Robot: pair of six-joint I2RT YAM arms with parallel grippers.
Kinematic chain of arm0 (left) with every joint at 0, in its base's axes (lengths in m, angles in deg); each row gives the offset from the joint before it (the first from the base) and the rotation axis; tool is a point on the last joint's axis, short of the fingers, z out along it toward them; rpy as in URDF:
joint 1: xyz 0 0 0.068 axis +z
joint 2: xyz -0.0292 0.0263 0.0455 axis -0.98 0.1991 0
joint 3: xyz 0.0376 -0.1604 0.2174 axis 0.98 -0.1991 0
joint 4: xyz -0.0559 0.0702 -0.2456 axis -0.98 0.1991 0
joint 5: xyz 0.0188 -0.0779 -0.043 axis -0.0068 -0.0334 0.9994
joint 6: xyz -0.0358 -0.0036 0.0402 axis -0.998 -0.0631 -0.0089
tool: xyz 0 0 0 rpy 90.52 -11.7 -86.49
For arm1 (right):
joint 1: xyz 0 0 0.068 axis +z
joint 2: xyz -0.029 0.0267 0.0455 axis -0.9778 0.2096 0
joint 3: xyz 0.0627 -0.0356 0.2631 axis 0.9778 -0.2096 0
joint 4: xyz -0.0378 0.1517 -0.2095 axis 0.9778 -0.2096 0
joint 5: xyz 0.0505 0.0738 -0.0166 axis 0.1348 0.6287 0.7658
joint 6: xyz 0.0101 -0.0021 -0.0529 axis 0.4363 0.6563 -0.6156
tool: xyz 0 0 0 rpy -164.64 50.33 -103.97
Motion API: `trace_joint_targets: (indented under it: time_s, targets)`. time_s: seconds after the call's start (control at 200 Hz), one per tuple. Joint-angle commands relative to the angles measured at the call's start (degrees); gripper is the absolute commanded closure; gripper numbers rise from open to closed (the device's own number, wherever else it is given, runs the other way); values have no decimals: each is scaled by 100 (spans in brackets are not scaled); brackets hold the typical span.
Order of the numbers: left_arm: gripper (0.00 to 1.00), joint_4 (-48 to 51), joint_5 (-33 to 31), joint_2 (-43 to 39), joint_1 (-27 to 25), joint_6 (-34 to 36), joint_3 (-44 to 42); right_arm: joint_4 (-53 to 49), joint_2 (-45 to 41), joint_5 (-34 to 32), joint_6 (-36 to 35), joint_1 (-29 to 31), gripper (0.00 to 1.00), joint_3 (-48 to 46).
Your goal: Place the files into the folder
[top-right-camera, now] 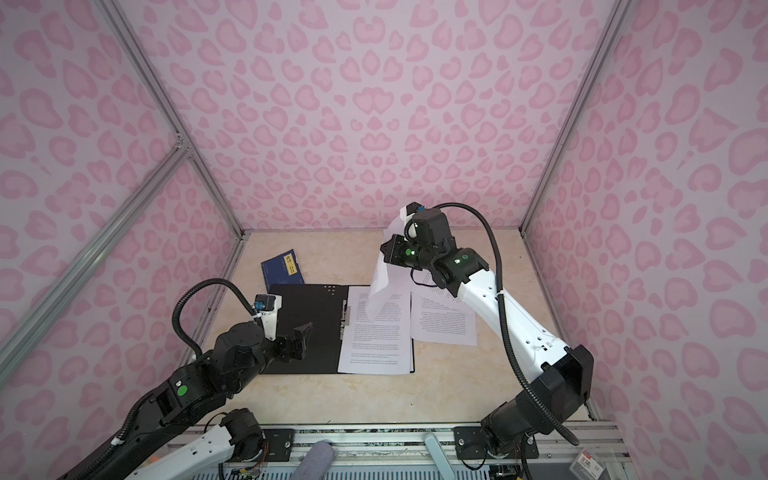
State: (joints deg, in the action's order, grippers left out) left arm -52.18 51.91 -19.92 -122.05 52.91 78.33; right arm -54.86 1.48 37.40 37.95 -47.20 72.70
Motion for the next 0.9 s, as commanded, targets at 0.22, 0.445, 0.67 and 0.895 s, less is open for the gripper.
trace_joint_targets:
  time_s: [0.22, 0.445, 0.67, 0.895]
  targets:
    - [2, -1079, 1104, 822, 442, 863, -49, 935, -444, 299, 37, -924, 100, -2111]
    - [2, -1520, 1470, 1614, 443, 1225, 52, 1557, -97, 287, -37, -1034, 100, -3348]
    - [2, -1640, 1469, 1940, 442, 1424, -95, 2252, -306, -459, 613, -881, 100, -4333]
    - [2, -1720, 1500, 2023, 467, 1465, -138, 2235, -203, -374, 483, -857, 100, -4123]
